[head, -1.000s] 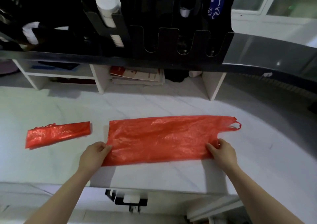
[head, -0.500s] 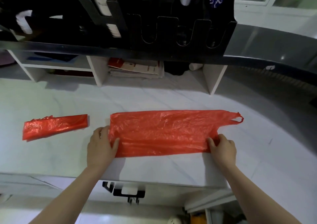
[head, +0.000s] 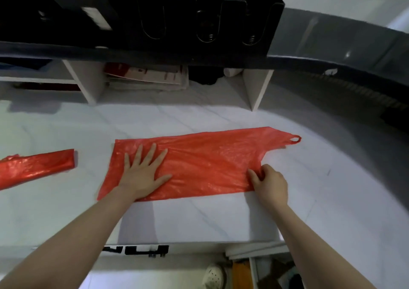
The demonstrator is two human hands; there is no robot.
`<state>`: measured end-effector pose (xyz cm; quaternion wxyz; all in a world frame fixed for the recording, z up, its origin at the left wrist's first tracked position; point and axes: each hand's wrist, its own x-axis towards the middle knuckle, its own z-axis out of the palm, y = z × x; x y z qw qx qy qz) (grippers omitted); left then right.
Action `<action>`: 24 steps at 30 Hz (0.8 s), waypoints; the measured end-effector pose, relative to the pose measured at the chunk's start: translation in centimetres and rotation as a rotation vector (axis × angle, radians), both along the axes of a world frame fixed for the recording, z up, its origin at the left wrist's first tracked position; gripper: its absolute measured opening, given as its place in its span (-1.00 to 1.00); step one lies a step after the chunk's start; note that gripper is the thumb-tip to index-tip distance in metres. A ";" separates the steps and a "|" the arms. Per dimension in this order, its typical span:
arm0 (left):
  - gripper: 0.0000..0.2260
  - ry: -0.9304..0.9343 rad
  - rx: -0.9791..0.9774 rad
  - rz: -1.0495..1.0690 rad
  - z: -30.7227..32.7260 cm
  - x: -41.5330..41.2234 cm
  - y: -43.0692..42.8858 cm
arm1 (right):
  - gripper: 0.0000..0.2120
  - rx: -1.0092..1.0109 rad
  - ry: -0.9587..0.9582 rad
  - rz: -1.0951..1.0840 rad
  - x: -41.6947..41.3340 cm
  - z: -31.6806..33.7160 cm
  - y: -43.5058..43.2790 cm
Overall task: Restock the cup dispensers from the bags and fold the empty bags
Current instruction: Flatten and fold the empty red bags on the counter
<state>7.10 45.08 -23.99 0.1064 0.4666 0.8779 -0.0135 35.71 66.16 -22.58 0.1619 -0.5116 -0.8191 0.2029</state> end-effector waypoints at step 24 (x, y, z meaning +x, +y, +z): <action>-0.24 0.003 0.028 0.026 -0.2 0.2 -0.1 | -0.60 0.440 0.077 0.300 -3.8 2.3 -3.4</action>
